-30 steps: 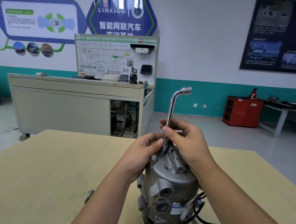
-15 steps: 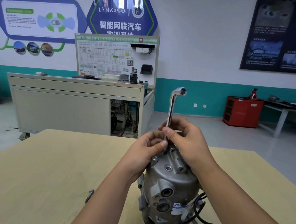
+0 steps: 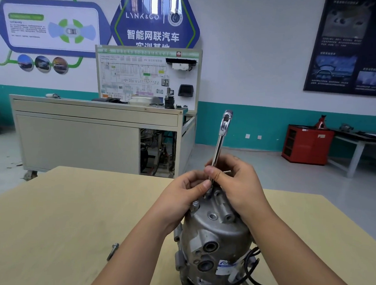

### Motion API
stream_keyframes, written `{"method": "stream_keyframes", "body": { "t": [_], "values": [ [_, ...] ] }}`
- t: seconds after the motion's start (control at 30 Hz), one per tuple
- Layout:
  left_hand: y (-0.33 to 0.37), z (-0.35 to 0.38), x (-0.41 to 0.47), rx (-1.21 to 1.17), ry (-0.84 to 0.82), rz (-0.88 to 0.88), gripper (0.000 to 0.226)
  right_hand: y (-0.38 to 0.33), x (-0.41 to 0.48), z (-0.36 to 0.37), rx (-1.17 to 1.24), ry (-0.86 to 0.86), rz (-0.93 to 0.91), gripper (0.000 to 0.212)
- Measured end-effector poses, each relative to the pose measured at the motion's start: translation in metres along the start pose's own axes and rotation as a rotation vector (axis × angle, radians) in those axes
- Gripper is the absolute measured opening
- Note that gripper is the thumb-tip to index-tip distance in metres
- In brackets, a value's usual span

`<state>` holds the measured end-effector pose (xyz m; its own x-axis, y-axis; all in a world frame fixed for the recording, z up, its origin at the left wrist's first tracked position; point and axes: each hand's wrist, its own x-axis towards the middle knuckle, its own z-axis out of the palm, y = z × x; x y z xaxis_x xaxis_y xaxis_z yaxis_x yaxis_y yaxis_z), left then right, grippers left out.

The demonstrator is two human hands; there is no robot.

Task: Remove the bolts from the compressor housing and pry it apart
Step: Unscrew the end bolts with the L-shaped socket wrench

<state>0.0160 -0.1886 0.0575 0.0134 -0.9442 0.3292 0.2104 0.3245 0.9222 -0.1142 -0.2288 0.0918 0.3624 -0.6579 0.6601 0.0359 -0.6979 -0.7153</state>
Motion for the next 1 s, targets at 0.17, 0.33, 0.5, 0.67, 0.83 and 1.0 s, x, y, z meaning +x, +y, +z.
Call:
{"method": "stream_keyframes", "body": {
  "t": [0.17,0.33,0.5,0.67,0.83,1.0],
  "values": [
    [-0.002,0.002,0.000,0.005,0.016,0.006,0.020,0.003,0.002,0.000,0.070,0.032,0.053,0.023],
    [-0.001,0.005,-0.003,0.087,0.107,0.038,0.019,0.002,0.002,0.000,0.113,0.037,0.068,0.022],
    [0.003,0.008,-0.008,0.323,0.228,0.101,0.016,-0.003,0.000,0.002,0.132,0.024,0.053,0.026],
    [0.010,0.005,-0.012,0.551,0.245,0.057,0.019,-0.006,-0.002,0.003,0.146,0.064,0.029,0.024],
    [0.017,0.000,-0.009,0.554,0.162,-0.046,0.017,-0.007,-0.002,0.002,0.174,0.128,0.026,0.023],
    [0.024,0.000,-0.007,0.547,0.164,-0.046,0.020,-0.007,-0.002,0.002,0.152,0.180,0.026,0.022]
  ]
}}
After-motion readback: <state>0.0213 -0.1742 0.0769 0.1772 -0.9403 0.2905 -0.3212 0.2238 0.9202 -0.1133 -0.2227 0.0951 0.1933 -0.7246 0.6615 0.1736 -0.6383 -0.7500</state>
